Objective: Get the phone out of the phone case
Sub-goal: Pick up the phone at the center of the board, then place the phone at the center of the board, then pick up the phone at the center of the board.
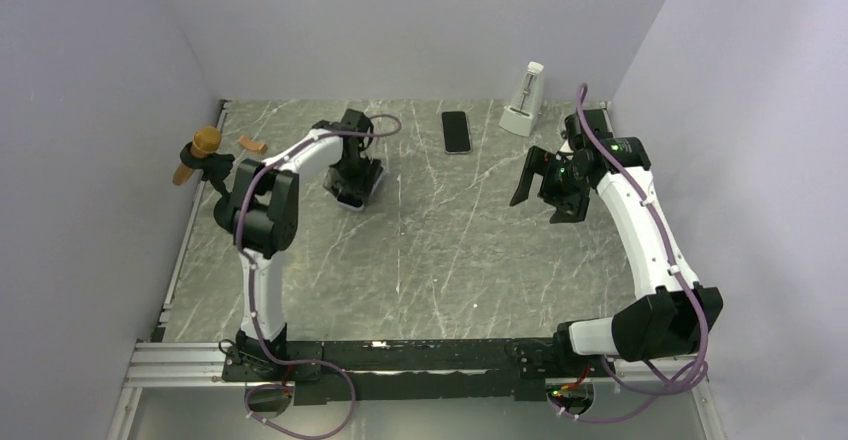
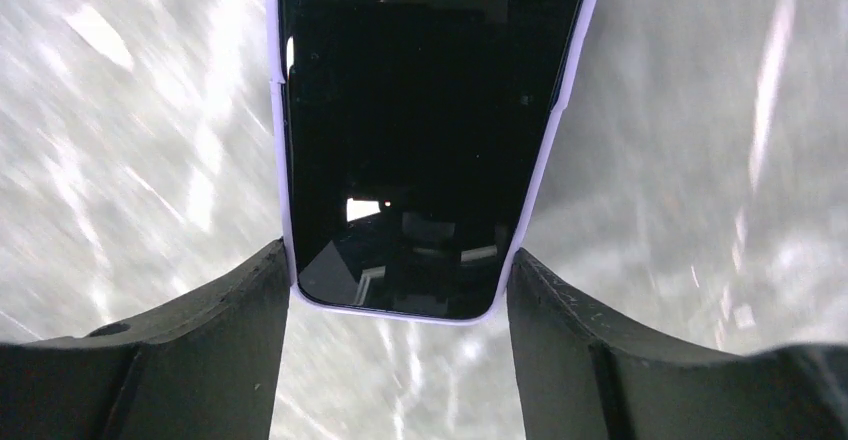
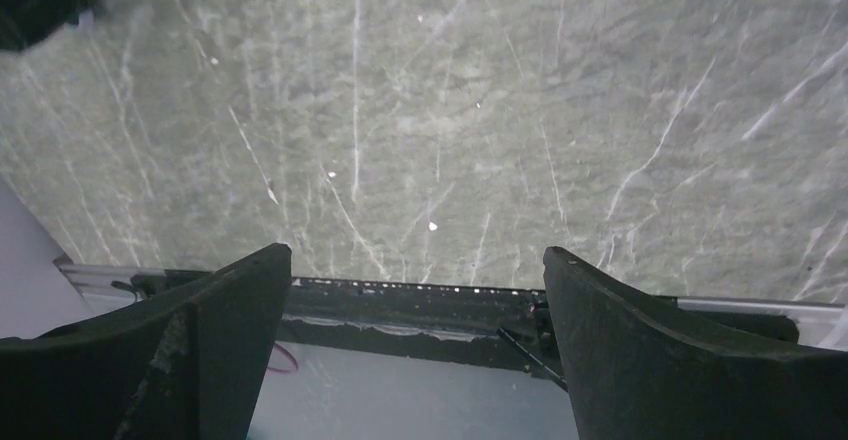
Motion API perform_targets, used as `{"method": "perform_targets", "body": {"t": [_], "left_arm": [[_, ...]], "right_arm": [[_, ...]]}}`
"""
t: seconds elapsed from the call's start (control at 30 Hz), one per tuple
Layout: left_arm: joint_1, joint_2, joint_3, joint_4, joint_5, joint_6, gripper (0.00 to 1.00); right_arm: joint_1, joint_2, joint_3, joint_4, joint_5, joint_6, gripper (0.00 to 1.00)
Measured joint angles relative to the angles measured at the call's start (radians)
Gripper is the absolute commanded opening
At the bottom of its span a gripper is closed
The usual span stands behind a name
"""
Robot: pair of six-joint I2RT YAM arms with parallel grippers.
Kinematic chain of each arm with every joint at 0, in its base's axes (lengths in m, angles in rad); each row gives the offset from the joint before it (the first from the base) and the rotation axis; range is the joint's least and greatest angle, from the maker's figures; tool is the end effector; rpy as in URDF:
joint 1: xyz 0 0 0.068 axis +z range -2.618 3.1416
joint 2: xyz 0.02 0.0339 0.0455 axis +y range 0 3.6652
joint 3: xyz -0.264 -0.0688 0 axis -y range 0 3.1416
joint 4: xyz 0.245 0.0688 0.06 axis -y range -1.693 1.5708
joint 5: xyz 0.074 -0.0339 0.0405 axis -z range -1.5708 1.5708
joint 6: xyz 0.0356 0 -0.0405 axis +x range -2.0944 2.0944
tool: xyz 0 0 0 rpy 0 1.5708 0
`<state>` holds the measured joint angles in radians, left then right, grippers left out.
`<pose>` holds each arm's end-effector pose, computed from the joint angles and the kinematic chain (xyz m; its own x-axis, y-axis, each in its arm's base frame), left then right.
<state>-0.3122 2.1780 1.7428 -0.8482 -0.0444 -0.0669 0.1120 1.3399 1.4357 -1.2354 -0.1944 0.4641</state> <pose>0.4279 -0.1365 0.1764 -0.9303 0.2301 -0.2857 0.2332 0.9721 0.0235 0.2410 0.0340 0.3547 -0.8923 0.3416 -0.2952 0.2343 0.9093 0.3440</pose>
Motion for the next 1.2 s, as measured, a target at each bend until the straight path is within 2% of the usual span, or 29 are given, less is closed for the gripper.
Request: {"method": "perform_targets", "body": {"t": [0.07,0.23,0.3,0.37,0.47,0.73,0.87,1.2], "left_arm": [[-0.044,-0.126,-0.169,0.006,0.022,-0.045,0.54],[-0.133,-0.408,-0.489,0.031,0.082,-0.143,0.9],[-0.157,-0.494,-0.592,0.048,0.114,-0.18,0.98],[-0.17,-0.528,-0.64,0.05,0.142,-0.209,0.99],[-0.174,-0.504,-0.626,0.045,0.158,-0.238,0.99],[-0.174,-0.285,-0.357,-0.002,0.108,-0.231,0.99],[-0.174,-0.209,-0.278,-0.007,0.093,-0.208,1.0],[-0.202,-0.185,-0.325,-0.005,0.082,-0.15,0.99]], "right_arm": [[0.0,0.0,-0.056,0.012,-0.006,0.008,1.0],[0.003,-0.022,-0.201,0.079,-0.038,0.01,1.0],[0.004,-0.045,-0.254,0.109,-0.045,0.01,1.0],[0.005,-0.063,-0.293,0.133,-0.053,0.01,1.0],[0.005,-0.065,-0.303,0.154,-0.084,0.004,1.0],[0.005,-0.102,-0.32,0.202,-0.138,-0.043,1.0],[0.005,-0.121,-0.32,0.206,-0.149,-0.059,1.0],[0.005,-0.125,-0.32,0.205,-0.149,-0.072,1.0]]}}
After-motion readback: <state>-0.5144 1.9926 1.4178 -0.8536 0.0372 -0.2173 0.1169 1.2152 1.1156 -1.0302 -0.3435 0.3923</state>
